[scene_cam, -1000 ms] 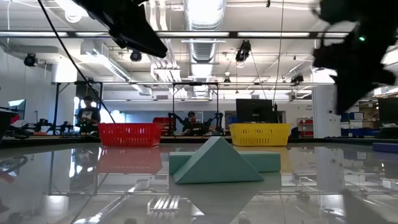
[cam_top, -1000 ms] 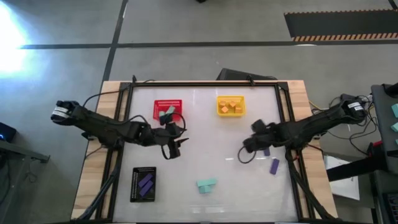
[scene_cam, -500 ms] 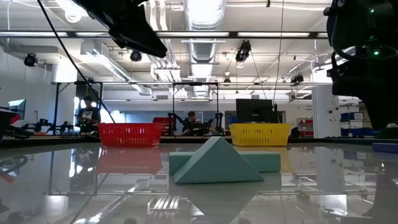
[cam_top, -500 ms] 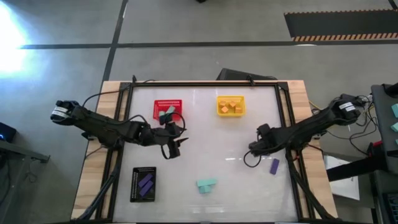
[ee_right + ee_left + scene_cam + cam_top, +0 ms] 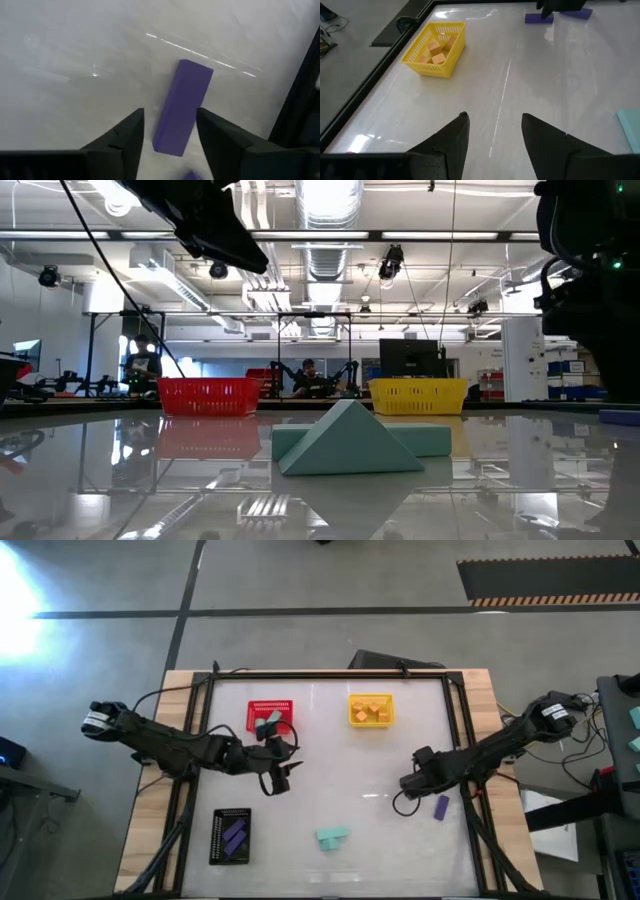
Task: Sort & place blocks by color
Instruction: Put the purple block into the black bin
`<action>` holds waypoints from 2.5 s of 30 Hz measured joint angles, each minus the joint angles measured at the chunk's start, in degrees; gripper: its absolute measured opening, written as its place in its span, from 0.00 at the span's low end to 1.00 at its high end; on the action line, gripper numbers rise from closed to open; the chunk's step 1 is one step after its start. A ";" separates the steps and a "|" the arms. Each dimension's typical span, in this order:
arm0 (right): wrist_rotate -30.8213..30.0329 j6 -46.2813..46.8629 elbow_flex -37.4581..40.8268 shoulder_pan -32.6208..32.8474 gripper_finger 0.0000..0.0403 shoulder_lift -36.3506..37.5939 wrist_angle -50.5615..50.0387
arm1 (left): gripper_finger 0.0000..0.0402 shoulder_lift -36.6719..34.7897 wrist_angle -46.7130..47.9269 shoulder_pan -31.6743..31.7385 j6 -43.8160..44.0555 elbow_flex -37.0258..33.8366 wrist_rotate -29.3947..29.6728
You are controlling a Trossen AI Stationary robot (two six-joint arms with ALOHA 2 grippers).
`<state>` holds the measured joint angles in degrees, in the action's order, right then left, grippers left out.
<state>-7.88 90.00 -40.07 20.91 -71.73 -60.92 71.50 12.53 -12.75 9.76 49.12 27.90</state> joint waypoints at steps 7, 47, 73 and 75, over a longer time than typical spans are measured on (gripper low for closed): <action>1.28 0.03 0.00 -0.02 0.49 -4.40 1.55 | 0.41 0.02 0.04 -0.04 0.11 -0.11 0.00; -19.15 -34.41 -1.02 0.22 0.21 2.19 30.99 | 0.41 3.83 -21.26 -2.21 3.17 -4.63 -1.01; -11.36 -94.55 0.04 0.11 0.21 -10.67 103.81 | 0.41 14.17 -49.60 -6.27 -0.12 -4.37 -3.76; -11.40 -94.55 0.04 0.11 0.21 -10.19 104.04 | 0.41 14.09 -50.01 -6.49 -1.57 -4.35 -3.80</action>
<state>-19.28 -4.56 -40.03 21.02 -81.92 43.12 85.60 -37.48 -19.25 8.19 44.77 24.11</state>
